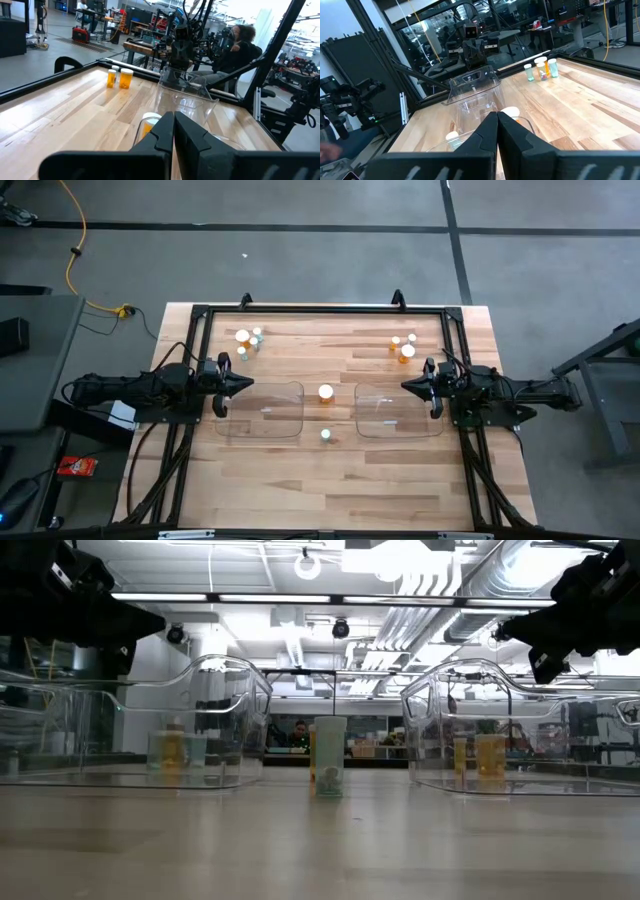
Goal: Pick and place medicine bottles into bin by pill shape (circle, oval)
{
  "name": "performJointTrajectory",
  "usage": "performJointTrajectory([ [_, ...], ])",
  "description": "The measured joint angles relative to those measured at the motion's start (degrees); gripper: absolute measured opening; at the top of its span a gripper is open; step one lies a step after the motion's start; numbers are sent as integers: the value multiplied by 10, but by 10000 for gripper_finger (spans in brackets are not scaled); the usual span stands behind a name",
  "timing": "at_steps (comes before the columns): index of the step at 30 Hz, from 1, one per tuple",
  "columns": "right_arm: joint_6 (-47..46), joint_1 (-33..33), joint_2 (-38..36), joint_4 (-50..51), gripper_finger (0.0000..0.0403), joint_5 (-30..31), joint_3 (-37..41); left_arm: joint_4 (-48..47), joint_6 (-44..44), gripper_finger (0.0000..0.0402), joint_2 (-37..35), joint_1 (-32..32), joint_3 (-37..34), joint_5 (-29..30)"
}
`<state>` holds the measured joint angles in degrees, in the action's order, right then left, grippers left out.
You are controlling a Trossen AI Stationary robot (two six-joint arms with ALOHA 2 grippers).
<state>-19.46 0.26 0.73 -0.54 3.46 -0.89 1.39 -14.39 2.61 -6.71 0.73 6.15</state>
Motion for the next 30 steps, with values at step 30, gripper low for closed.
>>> performJointTrajectory([
  [30, 1, 0, 207, -176, 0, 224, -200, 0, 0, 3, 0, 0, 0, 0],
])
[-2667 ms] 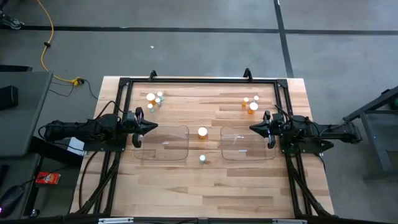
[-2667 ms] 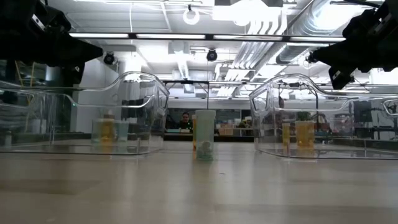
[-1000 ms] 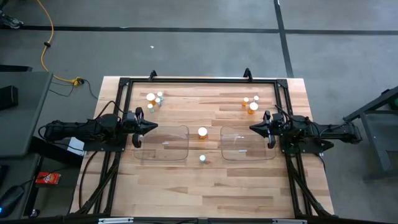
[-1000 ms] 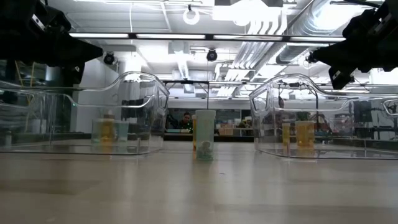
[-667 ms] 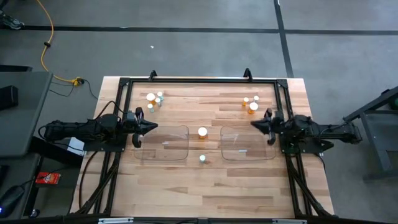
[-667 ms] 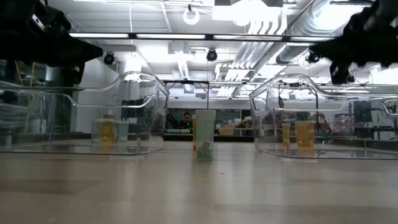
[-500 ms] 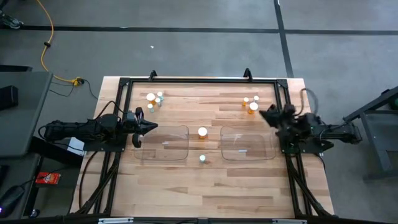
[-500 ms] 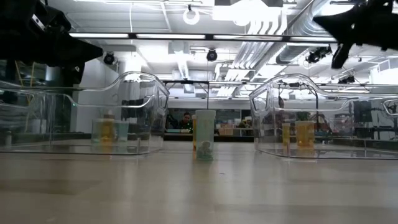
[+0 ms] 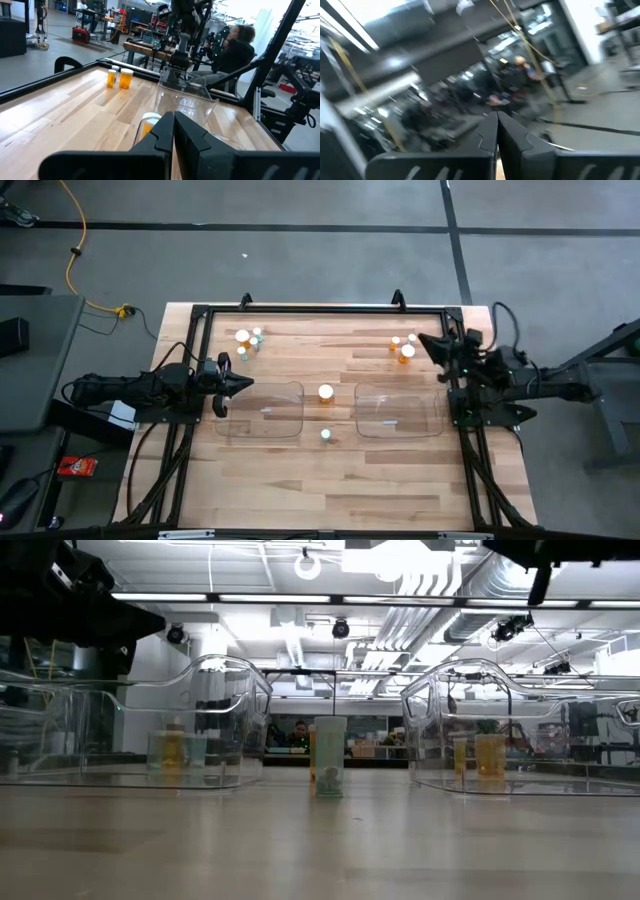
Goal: Pick and place medicine bottles into bin by pill shape (circle, oval)
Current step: Put the top right orange capsule bottle into the right transparent bin
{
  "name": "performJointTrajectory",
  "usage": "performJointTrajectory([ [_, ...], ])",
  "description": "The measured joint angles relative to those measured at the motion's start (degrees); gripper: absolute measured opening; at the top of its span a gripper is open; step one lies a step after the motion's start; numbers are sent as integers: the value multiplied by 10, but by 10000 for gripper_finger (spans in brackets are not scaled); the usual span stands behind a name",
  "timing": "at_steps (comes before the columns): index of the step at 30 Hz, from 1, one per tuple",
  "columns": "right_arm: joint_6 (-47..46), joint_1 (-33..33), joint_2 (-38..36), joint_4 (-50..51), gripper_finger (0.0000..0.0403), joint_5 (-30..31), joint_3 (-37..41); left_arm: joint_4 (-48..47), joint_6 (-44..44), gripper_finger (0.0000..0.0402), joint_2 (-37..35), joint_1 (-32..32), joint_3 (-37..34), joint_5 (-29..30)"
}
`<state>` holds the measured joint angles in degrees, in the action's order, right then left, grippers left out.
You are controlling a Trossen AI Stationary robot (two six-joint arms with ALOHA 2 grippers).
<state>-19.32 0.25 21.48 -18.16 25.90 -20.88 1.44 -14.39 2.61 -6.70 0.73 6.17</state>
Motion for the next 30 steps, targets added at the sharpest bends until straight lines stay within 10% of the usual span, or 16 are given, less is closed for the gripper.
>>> performJointTrajectory([
  [12, 27, 0, 192, 4, 0, 84, -119, 128, -81, 3, 0, 0, 0, 7],
  [18, 29, -1, 219, 4, 0, 88, -147, 284, -109, 3, 24, -7, 21, 102],
  [24, 30, -34, 245, 7, 1, 96, -196, 197, -115, 3, 132, -41, 162, 137],
  [30, 5, -107, 276, 238, 25, 45, -307, -38, -68, 3, 263, -107, 334, 34],
])
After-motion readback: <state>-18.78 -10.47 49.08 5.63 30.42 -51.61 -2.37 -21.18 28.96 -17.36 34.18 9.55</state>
